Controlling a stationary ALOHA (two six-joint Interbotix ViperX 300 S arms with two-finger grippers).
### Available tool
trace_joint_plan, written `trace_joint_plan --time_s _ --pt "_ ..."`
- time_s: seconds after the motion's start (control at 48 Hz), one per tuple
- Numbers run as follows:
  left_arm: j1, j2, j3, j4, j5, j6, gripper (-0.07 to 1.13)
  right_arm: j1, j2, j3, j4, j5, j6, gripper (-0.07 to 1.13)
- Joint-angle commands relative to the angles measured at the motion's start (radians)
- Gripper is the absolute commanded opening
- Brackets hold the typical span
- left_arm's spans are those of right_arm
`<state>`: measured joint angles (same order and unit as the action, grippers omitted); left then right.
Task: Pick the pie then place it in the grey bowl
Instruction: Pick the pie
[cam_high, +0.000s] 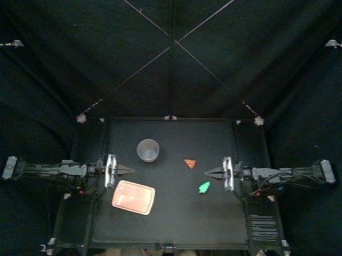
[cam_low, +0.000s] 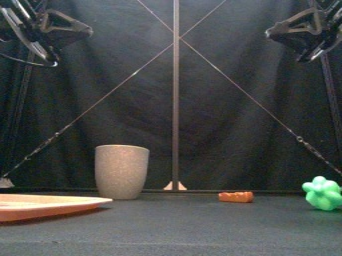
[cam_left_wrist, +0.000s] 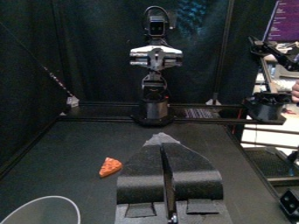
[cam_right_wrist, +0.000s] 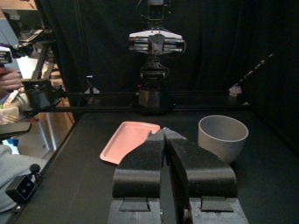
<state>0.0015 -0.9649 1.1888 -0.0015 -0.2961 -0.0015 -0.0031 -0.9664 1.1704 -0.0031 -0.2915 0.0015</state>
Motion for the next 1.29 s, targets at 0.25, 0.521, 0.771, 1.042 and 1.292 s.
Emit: trace_joint_plan --time_s 0.25,0.521,0.771,1.042,1.292 --pt "0.058 0.012 -0.026 0.0 -0.009 0.005 0.01 -0.227 0.201 -0.091 0.054 -0.012 0.02 0.07" --pt "0.058 0.012 -0.012 0.0 -0.009 0.005 0.01 -0.313 0.368 -0.161 0.097 -0.026 0.021 0.73" --pt "0.071 0.012 -0.011 0.0 -0.009 0.005 0.01 -0.328 0.482 -0.199 0.147 -0.043 0.017 1.08" --pt "0.08 0.012 -0.009 0.002 -0.009 0.006 0.01 -0.367 0.634 -0.272 0.147 0.118 0.023 1.06" --pt "0.081 0.012 0.005 0.0 -0.009 0.005 0.01 -0.425 0.808 -0.453 0.138 0.612 0.02 1.06"
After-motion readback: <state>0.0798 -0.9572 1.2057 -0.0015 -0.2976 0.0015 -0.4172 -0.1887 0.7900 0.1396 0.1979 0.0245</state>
